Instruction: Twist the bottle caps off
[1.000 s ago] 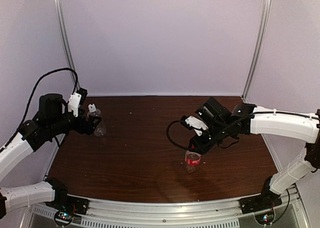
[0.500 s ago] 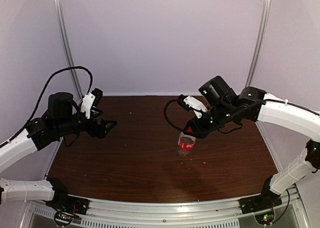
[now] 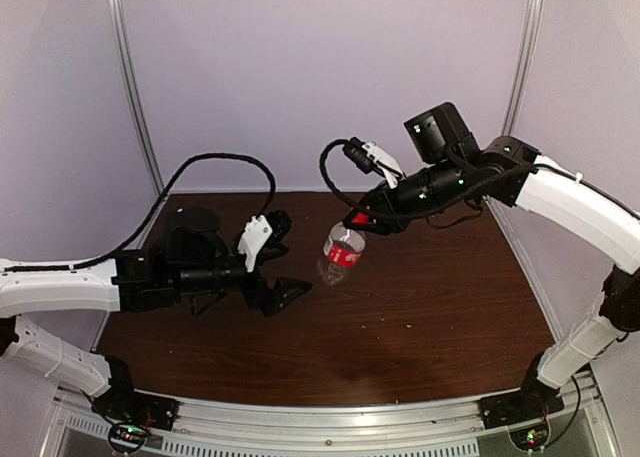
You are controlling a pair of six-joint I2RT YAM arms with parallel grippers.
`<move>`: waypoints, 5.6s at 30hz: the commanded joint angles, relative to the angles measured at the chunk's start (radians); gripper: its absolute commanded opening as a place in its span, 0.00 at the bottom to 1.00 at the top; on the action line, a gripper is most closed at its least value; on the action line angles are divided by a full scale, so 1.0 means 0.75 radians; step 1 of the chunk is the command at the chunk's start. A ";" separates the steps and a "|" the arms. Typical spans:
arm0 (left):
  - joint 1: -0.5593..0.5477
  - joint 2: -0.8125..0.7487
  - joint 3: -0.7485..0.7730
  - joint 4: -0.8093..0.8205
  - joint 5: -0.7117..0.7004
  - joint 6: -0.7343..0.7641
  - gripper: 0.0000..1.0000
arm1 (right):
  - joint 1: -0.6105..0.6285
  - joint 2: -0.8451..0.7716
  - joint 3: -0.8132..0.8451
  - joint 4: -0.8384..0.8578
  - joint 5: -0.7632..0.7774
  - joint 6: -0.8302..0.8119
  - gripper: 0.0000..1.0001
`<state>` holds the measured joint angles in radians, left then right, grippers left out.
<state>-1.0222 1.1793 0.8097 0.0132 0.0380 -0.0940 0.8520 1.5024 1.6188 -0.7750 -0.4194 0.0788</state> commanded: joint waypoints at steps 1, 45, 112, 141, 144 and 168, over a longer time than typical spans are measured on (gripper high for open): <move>-0.034 0.065 0.068 0.264 -0.031 0.036 0.93 | -0.012 0.019 0.015 0.081 -0.189 0.057 0.05; -0.043 0.204 0.000 0.644 0.105 -0.128 0.38 | -0.013 -0.038 -0.178 0.559 -0.287 0.274 0.99; -0.044 0.212 -0.162 1.025 0.438 -0.285 0.32 | 0.060 -0.083 -0.351 0.940 -0.513 0.170 0.00; -0.044 0.217 -0.161 1.043 0.455 -0.341 0.29 | -0.021 -0.101 -0.143 0.693 -0.579 0.156 0.92; -0.044 0.211 -0.150 0.958 0.274 -0.339 0.28 | -0.019 -0.158 -0.164 0.731 -0.384 0.275 0.92; -0.046 0.168 -0.061 0.633 -0.083 -0.296 0.28 | 0.067 0.021 -0.211 0.717 -0.034 0.503 0.78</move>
<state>-1.0512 1.3460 0.7620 0.4717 0.0006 -0.3481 0.8814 1.4910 1.4651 -0.2653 -0.4072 0.4313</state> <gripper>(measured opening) 0.550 0.817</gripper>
